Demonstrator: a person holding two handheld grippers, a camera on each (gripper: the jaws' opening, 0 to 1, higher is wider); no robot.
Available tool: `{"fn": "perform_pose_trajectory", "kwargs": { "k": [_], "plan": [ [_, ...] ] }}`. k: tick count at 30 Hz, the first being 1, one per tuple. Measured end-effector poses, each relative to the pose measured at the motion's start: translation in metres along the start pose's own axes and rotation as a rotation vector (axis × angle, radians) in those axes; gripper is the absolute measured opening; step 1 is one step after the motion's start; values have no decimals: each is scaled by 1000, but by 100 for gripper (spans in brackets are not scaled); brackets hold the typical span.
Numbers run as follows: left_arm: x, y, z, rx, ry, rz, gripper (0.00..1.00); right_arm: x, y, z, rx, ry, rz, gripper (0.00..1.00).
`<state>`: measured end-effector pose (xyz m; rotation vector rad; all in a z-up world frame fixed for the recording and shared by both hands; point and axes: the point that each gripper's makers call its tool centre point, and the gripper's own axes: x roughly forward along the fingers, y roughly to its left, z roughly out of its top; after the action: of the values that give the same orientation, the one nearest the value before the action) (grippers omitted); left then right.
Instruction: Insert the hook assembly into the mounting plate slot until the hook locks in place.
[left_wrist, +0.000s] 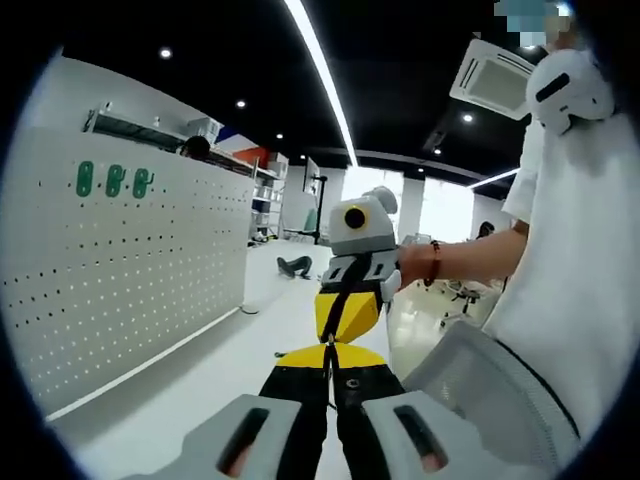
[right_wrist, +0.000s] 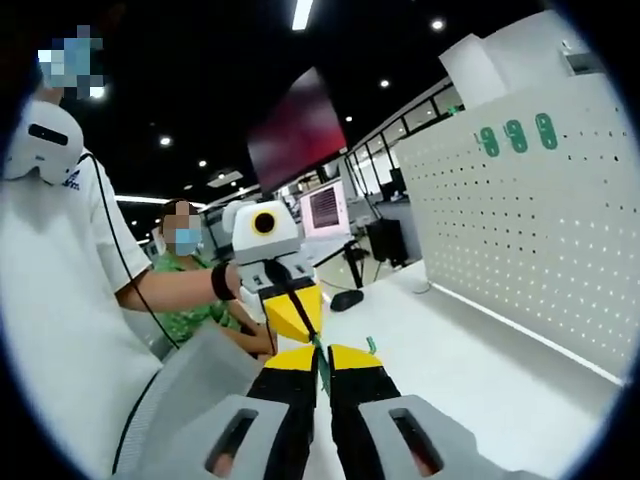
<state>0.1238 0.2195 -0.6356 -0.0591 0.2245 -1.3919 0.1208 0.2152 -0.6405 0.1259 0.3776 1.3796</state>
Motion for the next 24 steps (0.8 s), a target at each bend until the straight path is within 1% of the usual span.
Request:
{"fn": "perform_pose_trajectory", "kwargs": {
  "k": [2, 3, 4, 5, 6, 9, 11, 13, 19, 21, 22, 23, 24],
  "plan": [
    [-1, -1, 0, -4, 3, -7, 1, 0, 3, 1, 19, -5, 11, 0],
    [-2, 0, 3, -26, -21, -18, 1, -1, 4, 4, 17, -15, 17, 0],
    [-2, 0, 3, -30, -26, -16, 2, -1, 3, 6, 17, -21, 13, 0],
    [-1, 1, 4, -37, -36, -10, 2, -1, 2, 7, 15, -27, 8, 0],
    [-1, 5, 6, -36, -51, 13, 2, -1, 1, 8, 13, -34, -3, 0],
    [0, 8, 6, -51, -70, 40, 3, 0, -3, 10, 0, -40, -33, 0],
    [0, 10, 4, -64, -72, 48, 3, -1, -5, 9, 10, -41, -35, 0],
    [0, 12, 3, -59, -76, 66, 6, -1, -4, 9, 10, -42, -36, 0],
    [-3, 13, -2, -96, -99, 86, 7, -1, -5, 11, 21, -69, -50, 0],
    [-5, 13, -2, -111, -114, 86, 7, -1, -4, 12, 22, -79, -51, 0],
    [-5, 13, -2, -126, -133, 90, 6, -1, -4, 12, 25, -87, -53, 0],
    [-6, 12, -3, -132, -137, 89, 5, 0, -4, 14, 26, -100, -55, 0],
    [-8, 12, -4, -139, -142, 95, 5, 0, -4, 14, 28, -100, -56, 0]
  ]
}}
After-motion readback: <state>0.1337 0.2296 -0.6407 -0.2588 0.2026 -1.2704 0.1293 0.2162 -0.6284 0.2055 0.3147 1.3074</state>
